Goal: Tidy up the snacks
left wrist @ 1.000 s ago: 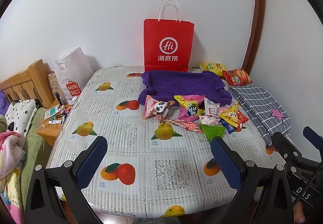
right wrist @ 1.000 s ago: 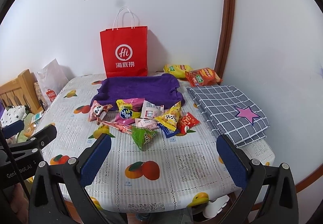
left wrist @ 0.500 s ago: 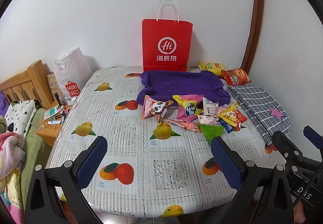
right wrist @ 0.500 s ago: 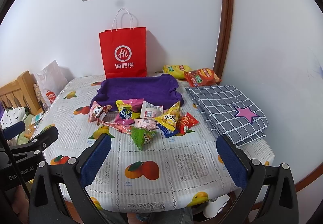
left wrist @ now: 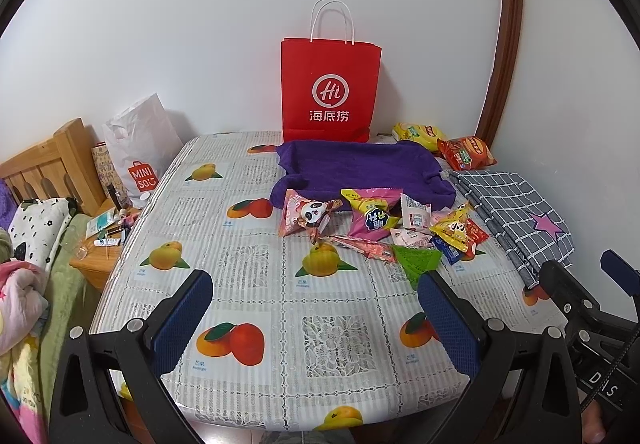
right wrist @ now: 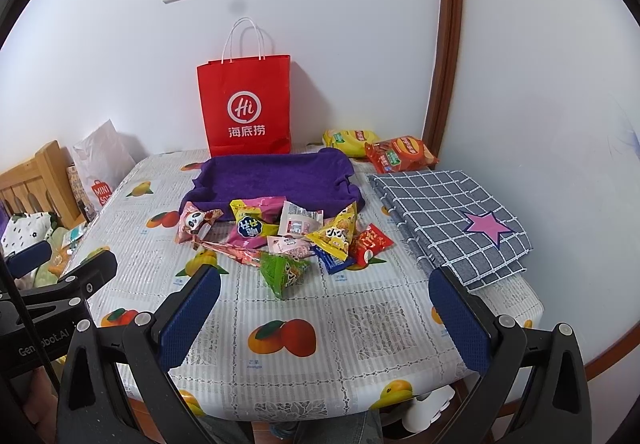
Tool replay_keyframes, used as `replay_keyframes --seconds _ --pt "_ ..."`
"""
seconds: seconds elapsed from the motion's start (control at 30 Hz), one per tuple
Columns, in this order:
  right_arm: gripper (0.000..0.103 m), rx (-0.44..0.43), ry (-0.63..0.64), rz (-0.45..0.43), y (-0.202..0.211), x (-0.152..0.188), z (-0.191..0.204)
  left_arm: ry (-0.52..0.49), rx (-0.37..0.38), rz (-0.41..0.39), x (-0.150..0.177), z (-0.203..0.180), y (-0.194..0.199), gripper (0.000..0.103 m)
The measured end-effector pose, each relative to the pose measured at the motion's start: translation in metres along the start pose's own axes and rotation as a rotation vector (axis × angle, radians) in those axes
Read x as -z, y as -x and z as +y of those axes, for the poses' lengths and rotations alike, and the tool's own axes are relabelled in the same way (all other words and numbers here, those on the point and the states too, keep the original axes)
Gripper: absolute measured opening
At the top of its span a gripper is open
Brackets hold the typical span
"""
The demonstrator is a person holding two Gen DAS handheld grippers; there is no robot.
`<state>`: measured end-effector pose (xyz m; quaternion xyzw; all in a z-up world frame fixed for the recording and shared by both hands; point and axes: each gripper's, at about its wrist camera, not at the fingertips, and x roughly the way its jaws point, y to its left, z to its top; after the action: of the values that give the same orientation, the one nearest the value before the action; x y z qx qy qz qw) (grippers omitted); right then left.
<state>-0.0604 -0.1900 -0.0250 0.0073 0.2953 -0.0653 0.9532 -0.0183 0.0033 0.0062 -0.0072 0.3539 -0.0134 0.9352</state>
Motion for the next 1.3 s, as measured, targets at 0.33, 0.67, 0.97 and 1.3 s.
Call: replay_keyframes --seconds 0.33,0.67,0.97,1.3 --pt "0.102 0.000 0.005 -0.005 0.002 0.000 0.002 0.000 0.003 -0.001 0.000 -0.001 0.000 0.103" --pt "0.102 0.004 0.015 -0.025 0.010 -0.001 0.005 -0.004 0.000 -0.013 -0.006 -0.004 0.002 0.103" --pt "0.102 0.007 0.009 -0.056 0.015 -0.004 0.002 -0.010 0.027 -0.017 -0.006 -0.002 -0.002 0.103" --pt "0.102 -0.046 -0.046 -0.021 -0.019 -0.004 -0.004 -0.031 0.035 -0.002 -0.008 0.004 -0.029 0.103"
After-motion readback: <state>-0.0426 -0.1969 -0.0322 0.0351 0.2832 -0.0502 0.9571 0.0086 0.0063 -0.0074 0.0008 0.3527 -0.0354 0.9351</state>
